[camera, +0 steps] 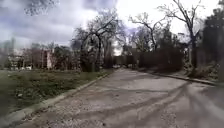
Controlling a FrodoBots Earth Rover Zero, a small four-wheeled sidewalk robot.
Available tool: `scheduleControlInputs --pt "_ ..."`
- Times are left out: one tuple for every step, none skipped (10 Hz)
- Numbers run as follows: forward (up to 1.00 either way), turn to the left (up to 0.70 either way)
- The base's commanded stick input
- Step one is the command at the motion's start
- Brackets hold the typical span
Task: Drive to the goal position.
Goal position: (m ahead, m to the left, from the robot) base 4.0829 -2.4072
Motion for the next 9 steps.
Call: scheduleControlInputs --pt "0.70 0.00" --pt "0.70 0.00" --pt "0.70 -0.15" --pt "0.70 -0.13" --pt "0.70 0.00" --pt "0.70 0.00" --pt "0.70 0.00" --pt "0.70 0.00" --pt "0.70 0.00"
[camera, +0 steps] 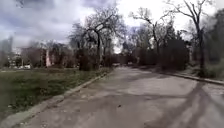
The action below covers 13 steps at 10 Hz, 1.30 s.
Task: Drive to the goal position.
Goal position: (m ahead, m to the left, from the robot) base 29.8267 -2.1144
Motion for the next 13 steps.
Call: scheduleControlInputs --pt "0.70 0.00" --pt "0.70 0.00" --pt "0.70 0.00" --pt "0.70 0.00" --pt "0.70 0.00" --pt "0.70 0.00" --pt "0.70 -0.14" --pt "0.70 -0.27" --pt "0.70 -0.27" --pt "0.70 0.00" --pt "0.70 -0.09" --pt "0.70 -0.13" --pt "0.70 0.00"
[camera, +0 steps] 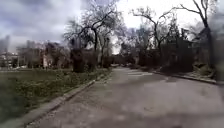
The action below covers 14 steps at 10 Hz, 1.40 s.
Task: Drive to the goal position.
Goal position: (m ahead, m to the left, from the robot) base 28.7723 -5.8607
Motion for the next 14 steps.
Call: scheduleControlInputs --pt "0.70 0.00" --pt "0.70 0.00" --pt "0.70 0.00" --pt "0.70 0.00" --pt "0.70 0.00" --pt "0.70 -0.11" --pt "0.70 -0.27" --pt "0.70 -0.27" --pt "0.70 -0.27" --pt "0.70 -0.27" --pt "0.70 -0.27" --pt "0.70 -0.27" --pt "0.70 -0.27" --pt "0.70 -0.17"
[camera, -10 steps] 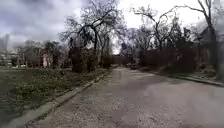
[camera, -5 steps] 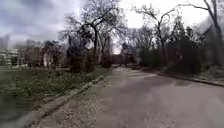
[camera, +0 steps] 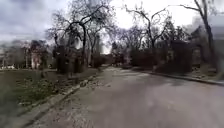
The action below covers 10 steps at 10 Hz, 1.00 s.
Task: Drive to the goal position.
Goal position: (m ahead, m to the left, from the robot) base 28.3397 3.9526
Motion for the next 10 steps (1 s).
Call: scheduleControlInputs --pt "0.70 0.00" --pt "0.70 0.00" --pt "0.70 0.00" --pt "0.70 0.00" --pt "0.70 0.00" --pt "0.70 0.00" --pt "0.70 0.00" --pt "0.70 0.00" --pt "0.70 0.00" --pt "0.70 0.00"
